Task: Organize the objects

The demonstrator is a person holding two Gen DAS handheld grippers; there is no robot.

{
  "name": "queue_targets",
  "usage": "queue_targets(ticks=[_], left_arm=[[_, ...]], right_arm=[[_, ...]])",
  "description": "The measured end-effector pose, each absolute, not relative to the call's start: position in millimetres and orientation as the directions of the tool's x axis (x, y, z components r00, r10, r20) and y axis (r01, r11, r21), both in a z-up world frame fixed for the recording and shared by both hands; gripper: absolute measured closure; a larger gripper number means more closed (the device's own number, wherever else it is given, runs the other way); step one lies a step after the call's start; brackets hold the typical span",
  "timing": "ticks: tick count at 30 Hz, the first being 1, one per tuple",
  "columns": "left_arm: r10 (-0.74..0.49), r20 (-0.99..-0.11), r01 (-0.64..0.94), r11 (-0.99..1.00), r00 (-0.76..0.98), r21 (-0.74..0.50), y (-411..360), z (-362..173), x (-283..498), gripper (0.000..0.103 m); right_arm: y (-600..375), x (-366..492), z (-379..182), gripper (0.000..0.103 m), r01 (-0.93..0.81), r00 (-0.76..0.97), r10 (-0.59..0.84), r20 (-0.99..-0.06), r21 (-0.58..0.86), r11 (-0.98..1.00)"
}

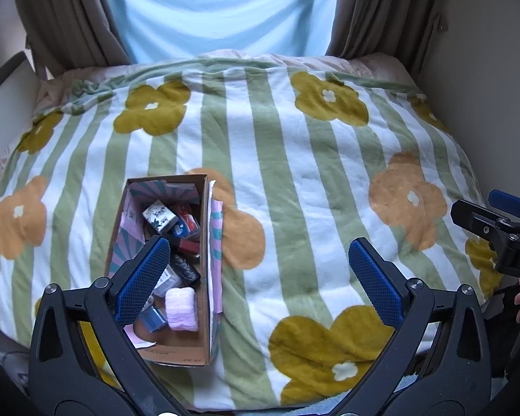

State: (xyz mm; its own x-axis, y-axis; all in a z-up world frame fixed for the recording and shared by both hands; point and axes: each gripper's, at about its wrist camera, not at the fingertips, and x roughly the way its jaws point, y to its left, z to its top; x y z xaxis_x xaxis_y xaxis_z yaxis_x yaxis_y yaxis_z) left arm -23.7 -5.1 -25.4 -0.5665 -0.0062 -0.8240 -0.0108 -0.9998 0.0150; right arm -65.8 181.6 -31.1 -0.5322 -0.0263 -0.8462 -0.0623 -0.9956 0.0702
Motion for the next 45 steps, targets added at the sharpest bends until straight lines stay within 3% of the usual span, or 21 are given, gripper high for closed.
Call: queue_targets(ticks=[45], left_arm=[[-0.012,-0.824,0.035,-0.999,-0.567,-0.01,-12.0,-26.3,-30.9,0.0]], right_arm=[[189.7,-76.3,-30.1,0.0,-0.072,-0.528,-0.018,-0.849,0.066,-0.995]])
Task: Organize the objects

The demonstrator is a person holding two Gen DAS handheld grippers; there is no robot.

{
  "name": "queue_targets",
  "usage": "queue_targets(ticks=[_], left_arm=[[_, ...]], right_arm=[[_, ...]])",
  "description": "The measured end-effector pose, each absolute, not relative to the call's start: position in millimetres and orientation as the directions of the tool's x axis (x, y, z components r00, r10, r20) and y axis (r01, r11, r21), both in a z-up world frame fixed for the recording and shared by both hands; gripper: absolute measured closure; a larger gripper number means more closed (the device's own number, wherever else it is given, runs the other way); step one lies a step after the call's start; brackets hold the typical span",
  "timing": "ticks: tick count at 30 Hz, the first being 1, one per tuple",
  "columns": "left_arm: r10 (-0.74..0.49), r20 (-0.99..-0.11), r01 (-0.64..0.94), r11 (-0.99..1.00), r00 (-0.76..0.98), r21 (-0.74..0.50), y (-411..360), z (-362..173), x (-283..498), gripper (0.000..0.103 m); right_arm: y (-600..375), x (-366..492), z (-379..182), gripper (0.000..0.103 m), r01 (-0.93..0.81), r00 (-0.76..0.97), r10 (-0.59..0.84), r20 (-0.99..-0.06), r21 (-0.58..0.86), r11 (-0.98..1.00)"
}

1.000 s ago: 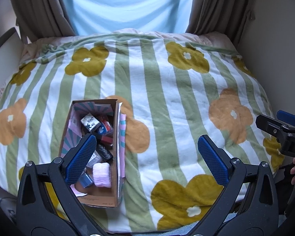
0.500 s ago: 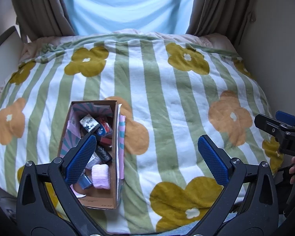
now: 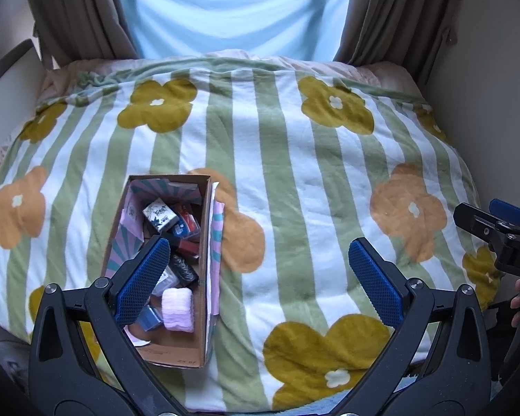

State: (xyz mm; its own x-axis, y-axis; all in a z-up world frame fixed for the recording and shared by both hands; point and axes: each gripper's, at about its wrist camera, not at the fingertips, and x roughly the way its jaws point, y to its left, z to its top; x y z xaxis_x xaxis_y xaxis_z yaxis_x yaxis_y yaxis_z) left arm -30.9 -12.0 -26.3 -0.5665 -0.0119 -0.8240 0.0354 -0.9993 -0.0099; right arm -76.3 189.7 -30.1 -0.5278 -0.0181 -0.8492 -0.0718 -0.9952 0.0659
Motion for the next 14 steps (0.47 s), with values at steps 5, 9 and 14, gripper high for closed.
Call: queue_targets(ticks=[5,9,14], left_arm=[[0.0,-0.845,0.043,-0.999,-0.535,-0.028,-11.7,-32.9,-33.0,0.0],[0.024,-0.856,0.066,-0.996,-0.517,-0.068,-13.2,-38.2,-32.7,0.0],[-0.022,-0.863,0.106,-0.994,-0.505,-0.037,-13.2,-44.2,-31.2,0.0]], right_arm=[[189.2,-76.1,-30.1,0.0,-0.074,-0.528,-0.017,-0.849,0.066,-0.995],[189.6,-79.1,-30.1,0.0,-0.072,-0.527,-0.018,-0.85,0.066,-0.995],[189.2,-79.9,-29.7,0.0,-0.072,-0.526,-0.024,-0.85,0.072,-0.995]])
